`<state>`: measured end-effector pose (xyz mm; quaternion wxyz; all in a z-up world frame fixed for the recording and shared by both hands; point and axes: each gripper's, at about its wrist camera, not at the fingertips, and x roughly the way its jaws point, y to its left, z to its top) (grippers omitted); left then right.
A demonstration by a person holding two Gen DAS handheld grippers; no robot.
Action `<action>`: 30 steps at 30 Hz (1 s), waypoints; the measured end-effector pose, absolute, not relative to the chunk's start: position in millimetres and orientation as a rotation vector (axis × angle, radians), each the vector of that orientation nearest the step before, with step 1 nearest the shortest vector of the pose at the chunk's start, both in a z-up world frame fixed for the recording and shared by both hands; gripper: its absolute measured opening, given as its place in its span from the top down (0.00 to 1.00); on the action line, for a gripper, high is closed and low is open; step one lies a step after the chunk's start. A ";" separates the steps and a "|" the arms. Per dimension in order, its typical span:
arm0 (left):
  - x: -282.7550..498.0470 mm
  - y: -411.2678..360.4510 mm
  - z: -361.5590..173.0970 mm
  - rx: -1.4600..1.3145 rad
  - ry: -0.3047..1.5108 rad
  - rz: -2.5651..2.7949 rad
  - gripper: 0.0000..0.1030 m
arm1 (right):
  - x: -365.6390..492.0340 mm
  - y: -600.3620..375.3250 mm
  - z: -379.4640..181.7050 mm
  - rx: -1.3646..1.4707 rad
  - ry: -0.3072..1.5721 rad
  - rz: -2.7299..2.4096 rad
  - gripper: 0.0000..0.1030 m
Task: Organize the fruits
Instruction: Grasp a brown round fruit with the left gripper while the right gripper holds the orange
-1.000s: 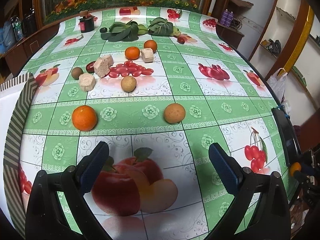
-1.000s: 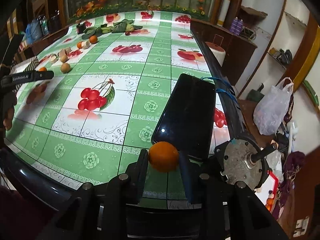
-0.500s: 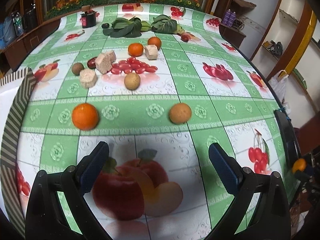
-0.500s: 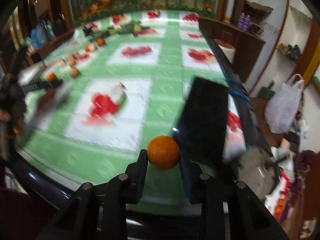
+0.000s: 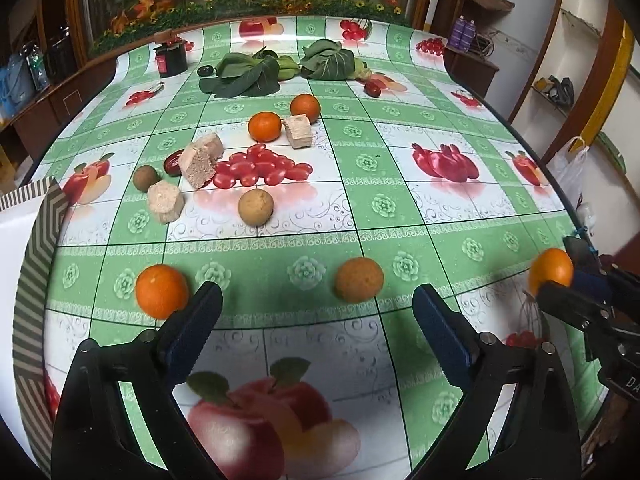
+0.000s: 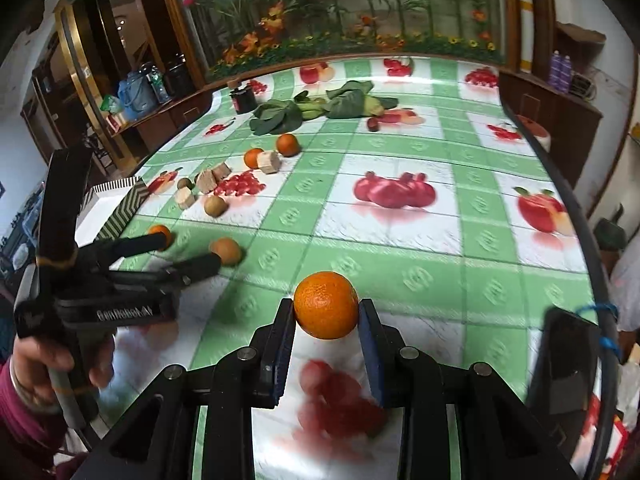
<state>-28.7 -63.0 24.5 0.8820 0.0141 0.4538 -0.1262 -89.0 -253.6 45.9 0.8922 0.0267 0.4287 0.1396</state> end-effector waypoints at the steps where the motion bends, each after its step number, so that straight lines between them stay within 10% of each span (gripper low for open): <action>1: -27.5 -65.1 23.3 0.035 0.946 -0.263 0.06 | -87.5 -253.4 46.0 0.059 0.889 0.297 0.70; 10: -18.4 -73.3 13.9 0.057 0.963 -0.248 0.24 | -64.7 -251.5 40.0 0.087 0.903 0.319 0.70; 18: -16.8 -71.4 13.3 0.027 0.961 -0.272 0.75 | -60.3 -247.1 36.9 0.085 0.910 0.340 0.70; 30: -29.2 -41.2 25.9 -0.006 0.964 -0.230 0.75 | -51.7 -213.5 43.0 0.062 0.911 0.415 0.70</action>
